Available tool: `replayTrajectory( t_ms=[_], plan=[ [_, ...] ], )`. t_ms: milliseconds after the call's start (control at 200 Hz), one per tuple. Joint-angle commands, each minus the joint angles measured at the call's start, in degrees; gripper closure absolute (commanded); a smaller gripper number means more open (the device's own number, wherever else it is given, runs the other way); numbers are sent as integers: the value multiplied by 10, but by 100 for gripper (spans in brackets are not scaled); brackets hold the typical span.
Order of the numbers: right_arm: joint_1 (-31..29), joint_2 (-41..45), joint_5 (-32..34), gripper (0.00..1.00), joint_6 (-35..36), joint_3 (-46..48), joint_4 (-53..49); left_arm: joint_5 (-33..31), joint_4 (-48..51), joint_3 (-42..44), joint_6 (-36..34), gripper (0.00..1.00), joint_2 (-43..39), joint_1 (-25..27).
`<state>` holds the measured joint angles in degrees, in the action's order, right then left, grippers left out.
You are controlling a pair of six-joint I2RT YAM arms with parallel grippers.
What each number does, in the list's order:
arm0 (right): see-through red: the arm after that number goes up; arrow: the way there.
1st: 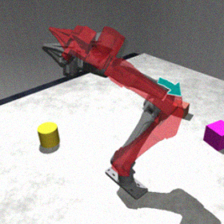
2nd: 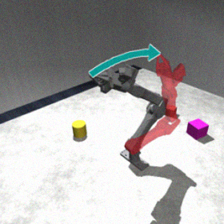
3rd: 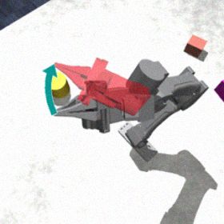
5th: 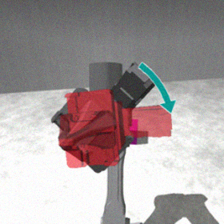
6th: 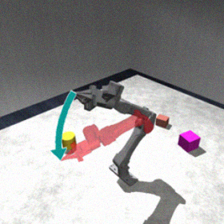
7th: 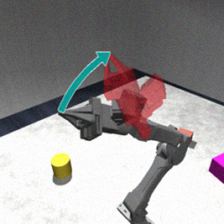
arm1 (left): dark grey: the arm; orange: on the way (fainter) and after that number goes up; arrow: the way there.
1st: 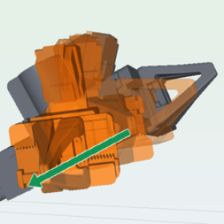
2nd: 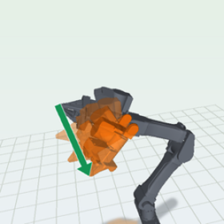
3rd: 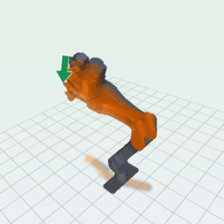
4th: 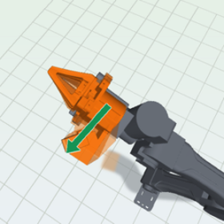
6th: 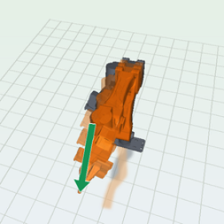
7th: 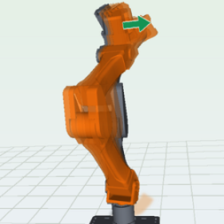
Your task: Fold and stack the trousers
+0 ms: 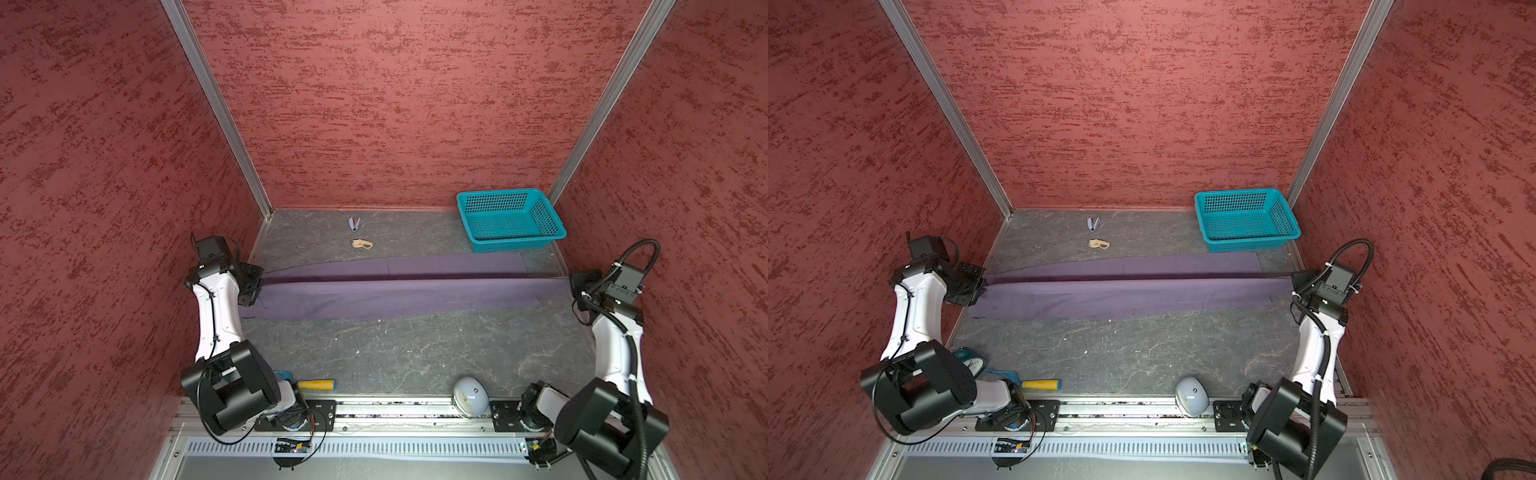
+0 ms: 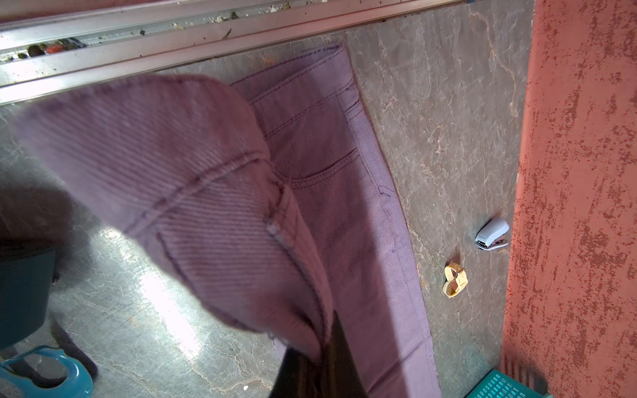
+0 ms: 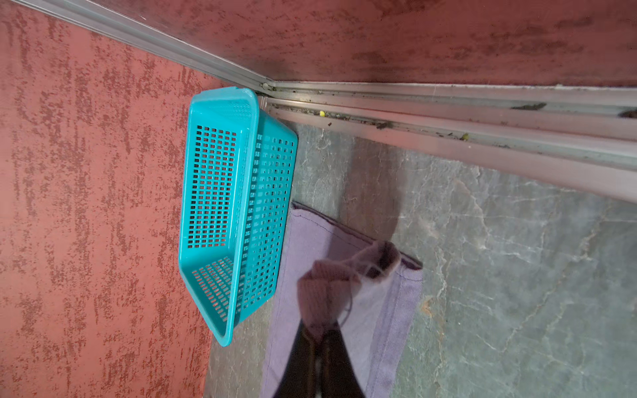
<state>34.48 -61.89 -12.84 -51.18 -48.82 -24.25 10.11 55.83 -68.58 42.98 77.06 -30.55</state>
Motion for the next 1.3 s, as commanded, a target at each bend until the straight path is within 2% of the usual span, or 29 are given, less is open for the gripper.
replayTrajectory(
  t_ms=[0, 175, 341, 621, 972, 1298],
  plan=[
    [17, 49, 146, 100, 22, -20, 42, -100, -54, -17, -17, 100, -31, -20],
    [18, 79, 183, 100, 27, -4, 36, -94, -51, -12, -25, 100, -36, -30],
    [18, 41, 156, 100, 11, 5, 68, -94, -65, -11, -26, 100, -16, -30],
    [12, -90, 103, 100, -18, -6, 160, -96, -94, -11, -18, 100, 39, -12],
    [-53, -211, 133, 100, 0, -65, 211, -131, -108, -52, -16, 100, 120, 33],
    [-90, -372, 132, 100, 10, -152, 245, -138, -123, -86, -20, 99, 204, 60]
  ],
)
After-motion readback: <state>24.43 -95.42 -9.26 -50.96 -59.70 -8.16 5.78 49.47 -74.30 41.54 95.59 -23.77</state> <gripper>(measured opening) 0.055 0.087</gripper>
